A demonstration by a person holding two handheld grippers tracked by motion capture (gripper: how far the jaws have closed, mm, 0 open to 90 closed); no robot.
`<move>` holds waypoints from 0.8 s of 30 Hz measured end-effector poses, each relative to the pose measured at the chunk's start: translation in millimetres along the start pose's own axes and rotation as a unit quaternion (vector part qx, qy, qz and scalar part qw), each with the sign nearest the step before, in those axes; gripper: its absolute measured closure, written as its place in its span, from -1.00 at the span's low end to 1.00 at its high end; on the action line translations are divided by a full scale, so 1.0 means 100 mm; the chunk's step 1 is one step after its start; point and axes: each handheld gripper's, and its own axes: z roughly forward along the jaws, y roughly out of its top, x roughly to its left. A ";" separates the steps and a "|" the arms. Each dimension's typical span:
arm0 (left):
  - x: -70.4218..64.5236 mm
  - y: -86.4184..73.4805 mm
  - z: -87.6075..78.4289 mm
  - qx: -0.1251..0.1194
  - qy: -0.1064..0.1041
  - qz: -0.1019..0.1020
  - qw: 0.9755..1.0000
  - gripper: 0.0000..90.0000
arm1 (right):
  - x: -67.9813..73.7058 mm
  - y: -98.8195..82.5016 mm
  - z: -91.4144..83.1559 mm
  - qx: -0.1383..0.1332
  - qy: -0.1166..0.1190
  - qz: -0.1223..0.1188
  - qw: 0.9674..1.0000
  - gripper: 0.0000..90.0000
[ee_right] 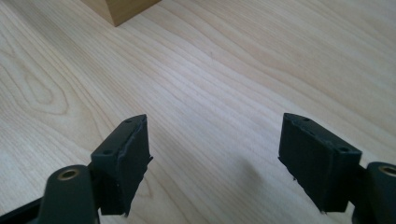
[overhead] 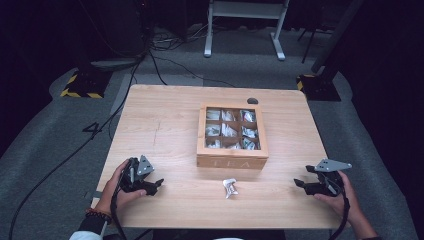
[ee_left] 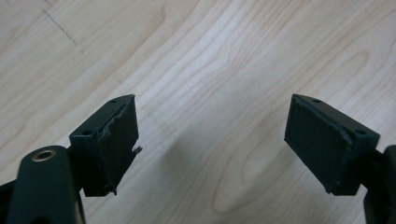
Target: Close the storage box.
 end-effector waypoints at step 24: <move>0.18 -0.42 -0.07 -0.037 -0.030 -0.083 0.995 -0.63 | -0.12 -0.34 -0.06 -0.022 -0.024 0.055 0.998 -0.50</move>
